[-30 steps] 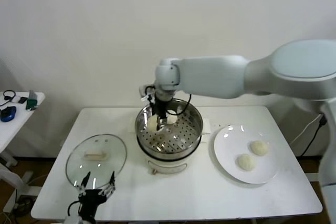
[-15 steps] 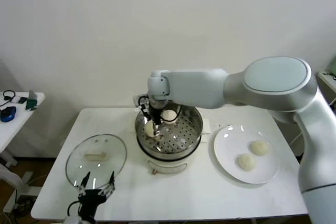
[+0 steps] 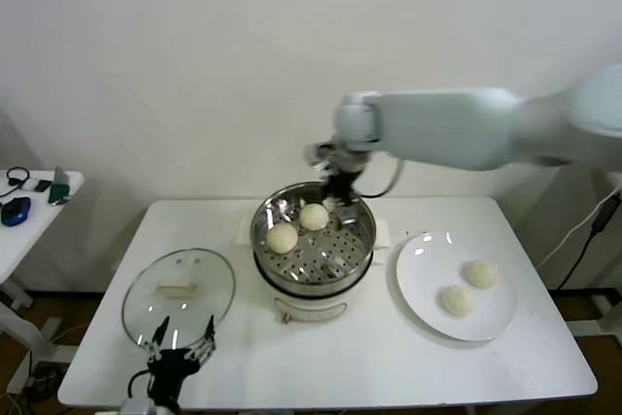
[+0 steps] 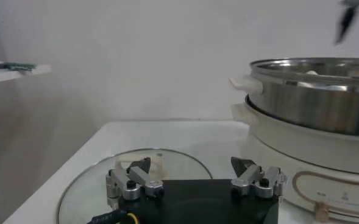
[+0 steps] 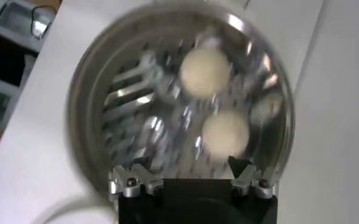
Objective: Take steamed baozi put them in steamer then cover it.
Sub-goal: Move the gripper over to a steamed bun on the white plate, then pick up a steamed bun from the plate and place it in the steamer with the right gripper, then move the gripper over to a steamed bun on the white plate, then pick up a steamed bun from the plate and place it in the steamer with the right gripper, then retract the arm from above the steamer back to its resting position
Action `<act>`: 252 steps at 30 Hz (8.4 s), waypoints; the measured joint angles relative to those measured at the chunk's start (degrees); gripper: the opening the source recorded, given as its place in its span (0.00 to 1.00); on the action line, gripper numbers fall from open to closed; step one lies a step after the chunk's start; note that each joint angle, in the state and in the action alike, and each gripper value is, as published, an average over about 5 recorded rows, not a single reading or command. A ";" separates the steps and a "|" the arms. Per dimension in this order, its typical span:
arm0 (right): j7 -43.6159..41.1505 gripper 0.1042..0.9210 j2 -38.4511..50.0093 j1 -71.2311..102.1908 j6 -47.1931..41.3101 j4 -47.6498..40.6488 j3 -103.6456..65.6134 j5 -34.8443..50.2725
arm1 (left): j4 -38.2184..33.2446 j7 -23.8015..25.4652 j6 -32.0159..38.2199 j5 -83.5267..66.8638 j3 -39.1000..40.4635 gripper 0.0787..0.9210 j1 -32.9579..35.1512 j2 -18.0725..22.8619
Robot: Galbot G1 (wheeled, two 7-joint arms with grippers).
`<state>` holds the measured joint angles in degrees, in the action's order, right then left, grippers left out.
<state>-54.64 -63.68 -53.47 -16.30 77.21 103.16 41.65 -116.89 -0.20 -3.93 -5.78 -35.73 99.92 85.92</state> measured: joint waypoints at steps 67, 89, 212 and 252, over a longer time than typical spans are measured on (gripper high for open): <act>0.30 0.69 21.50 13.27 10.52 0.66 -10.80 -26.31 | -0.17 -0.03 0.02 2.03 0.19 0.88 0.21 1.02; -1.76 0.69 -6.15 -0.03 33.47 6.77 -10.44 -31.48 | -0.36 -0.42 0.44 1.17 -0.90 0.88 0.75 0.54; 0.04 0.63 13.79 -1.68 3.74 0.84 -8.10 -4.71 | -1.36 -0.57 0.50 4.36 0.23 0.88 1.26 2.22; 8.94 0.86 -5.08 12.40 -3.24 -2.75 -7.68 -3.67 | -2.30 -1.01 0.40 1.69 -1.00 0.88 2.16 1.19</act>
<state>-45.70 -68.75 -41.06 -19.54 74.46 95.48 37.98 -119.19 -1.22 -3.54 -4.08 -36.73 102.08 87.11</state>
